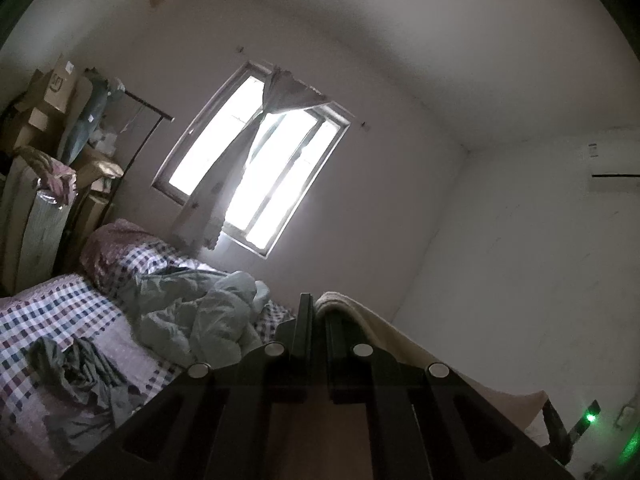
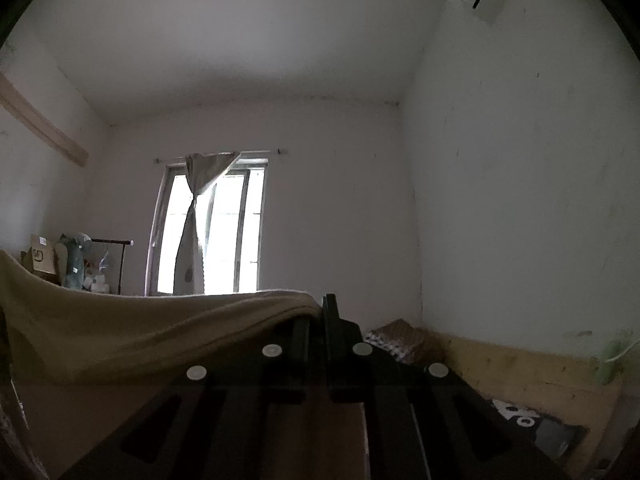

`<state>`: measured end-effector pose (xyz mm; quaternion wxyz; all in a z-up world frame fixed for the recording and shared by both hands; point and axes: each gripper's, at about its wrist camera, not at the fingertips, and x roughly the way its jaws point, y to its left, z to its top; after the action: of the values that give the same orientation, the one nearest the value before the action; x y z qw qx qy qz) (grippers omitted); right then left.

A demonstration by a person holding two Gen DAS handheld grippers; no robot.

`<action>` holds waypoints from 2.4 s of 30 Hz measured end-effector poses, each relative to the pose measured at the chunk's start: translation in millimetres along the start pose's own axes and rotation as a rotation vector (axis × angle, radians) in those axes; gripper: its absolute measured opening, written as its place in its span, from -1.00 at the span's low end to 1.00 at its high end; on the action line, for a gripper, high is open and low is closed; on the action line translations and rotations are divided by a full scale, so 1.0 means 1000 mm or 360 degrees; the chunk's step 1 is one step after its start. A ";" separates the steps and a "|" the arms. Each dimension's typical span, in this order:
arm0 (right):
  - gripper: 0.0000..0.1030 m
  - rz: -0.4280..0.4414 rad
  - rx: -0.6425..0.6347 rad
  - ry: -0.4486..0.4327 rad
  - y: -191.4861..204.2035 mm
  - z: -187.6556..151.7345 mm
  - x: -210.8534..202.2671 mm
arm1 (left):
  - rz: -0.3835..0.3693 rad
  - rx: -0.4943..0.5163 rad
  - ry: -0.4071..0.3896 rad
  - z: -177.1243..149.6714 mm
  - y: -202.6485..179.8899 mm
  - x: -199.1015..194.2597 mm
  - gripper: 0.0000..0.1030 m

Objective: Fold clothes

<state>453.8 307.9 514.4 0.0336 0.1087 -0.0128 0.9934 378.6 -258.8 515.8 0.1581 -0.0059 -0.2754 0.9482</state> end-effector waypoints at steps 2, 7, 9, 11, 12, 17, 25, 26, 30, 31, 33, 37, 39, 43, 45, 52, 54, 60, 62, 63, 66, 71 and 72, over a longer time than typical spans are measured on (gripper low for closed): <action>-0.91 0.0003 0.0000 0.0021 0.000 -0.004 0.004 | 0.0009 -0.0007 0.0008 -0.001 0.003 0.001 -0.93; -0.91 0.0010 -0.0011 0.0059 0.002 -0.013 0.009 | 0.0020 -0.0003 -0.0002 -0.006 0.006 -0.005 -0.93; -0.91 0.0006 -0.0023 0.0061 0.004 -0.016 0.007 | 0.0019 -0.0003 -0.0008 -0.008 0.006 -0.008 -0.93; -0.91 0.0001 -0.0029 0.0061 0.006 -0.017 0.004 | 0.0014 -0.0010 -0.0008 -0.009 0.008 -0.009 -0.93; -0.91 0.0002 -0.0028 0.0062 0.006 -0.018 0.004 | 0.0012 -0.0014 -0.0008 -0.010 0.009 -0.009 -0.93; -0.91 0.0008 -0.0011 0.0079 0.006 -0.024 0.005 | 0.0050 -0.0010 0.0006 -0.013 0.014 0.002 -0.93; -0.91 0.0054 0.0005 0.0211 0.017 -0.045 0.072 | 0.0224 -0.0012 0.0130 -0.017 0.043 0.088 -0.93; -0.91 0.0060 0.0007 0.0244 0.018 -0.051 0.087 | 0.0260 -0.0005 0.0153 -0.019 0.048 0.104 -0.93; -0.91 0.0062 0.0011 0.0409 0.024 -0.081 0.162 | 0.0380 0.0011 0.0263 -0.039 0.075 0.176 -0.93; -0.91 0.0058 0.0015 0.0456 0.025 -0.092 0.182 | 0.0407 0.0017 0.0300 -0.047 0.084 0.195 -0.93; -0.91 0.0047 0.0026 0.0555 0.027 -0.117 0.222 | 0.0463 0.0028 0.0376 -0.063 0.101 0.233 -0.93; -0.91 0.0011 0.0027 0.0763 0.032 -0.180 0.302 | 0.0572 0.0040 0.0516 -0.101 0.139 0.304 -0.93; -0.91 -0.0004 0.0036 0.0861 0.033 -0.211 0.337 | 0.0639 0.0054 0.0591 -0.123 0.158 0.336 -0.93; -0.91 -0.0018 0.0040 0.1070 0.032 -0.282 0.398 | 0.0759 0.0099 0.0747 -0.169 0.196 0.395 -0.93; -0.91 -0.0030 0.0008 0.1162 0.035 -0.317 0.421 | 0.0805 0.0117 0.0796 -0.190 0.214 0.420 -0.93; -0.91 -0.0056 -0.0051 0.1413 0.037 -0.422 0.492 | 0.0930 0.0093 0.0938 -0.246 0.277 0.495 -0.93; -0.91 -0.0056 -0.0068 0.1458 0.035 -0.443 0.509 | 0.0956 0.0108 0.0972 -0.260 0.291 0.517 -0.93; -0.91 -0.0040 -0.0157 0.1599 0.037 -0.502 0.555 | 0.1024 0.0096 0.1083 -0.305 0.336 0.579 -0.93; -0.91 -0.0030 -0.0200 0.1650 0.039 -0.523 0.570 | 0.1047 0.0117 0.1120 -0.321 0.349 0.594 -0.93; -0.91 -0.0025 -0.0222 0.1676 0.040 -0.535 0.577 | 0.1059 0.0128 0.1139 -0.329 0.355 0.602 -0.93; -0.92 -0.0008 -0.0290 0.1742 0.041 -0.568 0.595 | 0.1094 0.0157 0.1198 -0.355 0.374 0.624 -0.93; -0.92 0.0009 -0.0328 0.1805 0.039 -0.608 0.611 | 0.1127 0.0248 0.1259 -0.387 0.391 0.645 -0.93; -0.92 0.0011 -0.0332 0.1812 0.038 -0.615 0.612 | 0.1126 0.0259 0.1264 -0.392 0.394 0.647 -0.93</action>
<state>-277.6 329.3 45.8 0.0424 -0.4470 -0.0910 0.8889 -314.5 -172.9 25.8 -0.0791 -0.4442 -0.1013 0.8867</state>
